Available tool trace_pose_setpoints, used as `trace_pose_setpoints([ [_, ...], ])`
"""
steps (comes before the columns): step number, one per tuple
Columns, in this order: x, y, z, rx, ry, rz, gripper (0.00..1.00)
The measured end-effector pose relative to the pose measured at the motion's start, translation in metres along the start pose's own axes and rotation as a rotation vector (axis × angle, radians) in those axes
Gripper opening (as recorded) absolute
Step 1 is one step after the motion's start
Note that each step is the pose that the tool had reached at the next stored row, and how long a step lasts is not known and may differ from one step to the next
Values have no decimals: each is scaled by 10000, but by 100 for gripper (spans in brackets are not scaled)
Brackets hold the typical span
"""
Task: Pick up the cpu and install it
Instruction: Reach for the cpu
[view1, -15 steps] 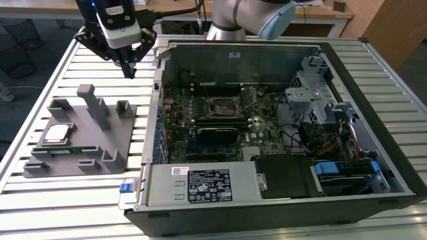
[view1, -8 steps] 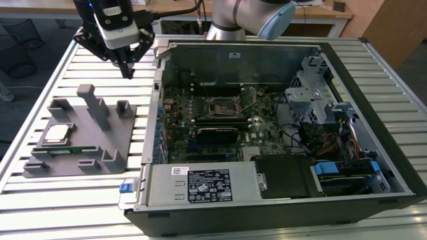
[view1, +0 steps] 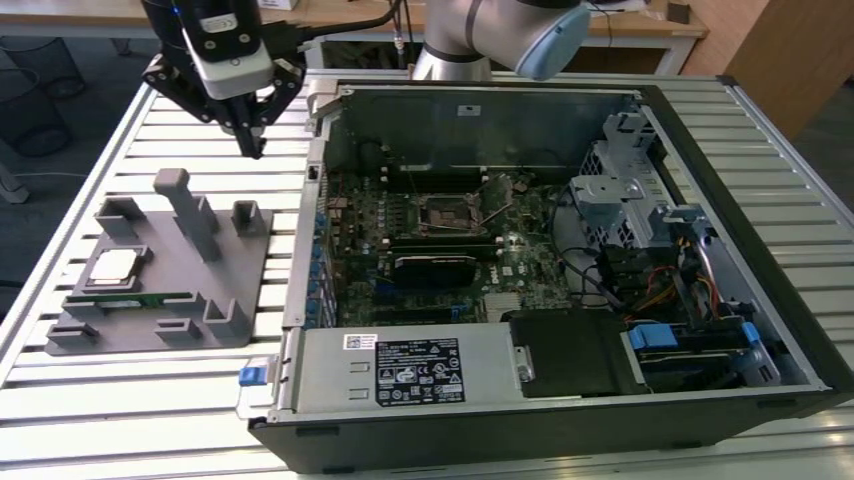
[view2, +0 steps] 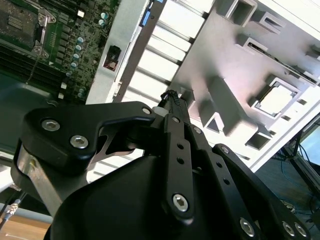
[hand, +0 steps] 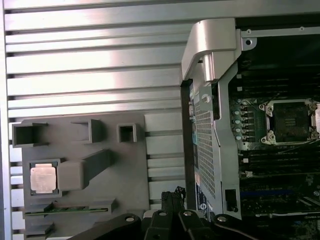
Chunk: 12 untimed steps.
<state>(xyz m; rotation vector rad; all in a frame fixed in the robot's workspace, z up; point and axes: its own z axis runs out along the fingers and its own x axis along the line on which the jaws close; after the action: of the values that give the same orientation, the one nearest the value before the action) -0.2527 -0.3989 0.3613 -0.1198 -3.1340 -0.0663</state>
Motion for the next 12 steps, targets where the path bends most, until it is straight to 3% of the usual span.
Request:
trace_pose_setpoints([
  [12,58,-5,14,1,20,1,11],
])
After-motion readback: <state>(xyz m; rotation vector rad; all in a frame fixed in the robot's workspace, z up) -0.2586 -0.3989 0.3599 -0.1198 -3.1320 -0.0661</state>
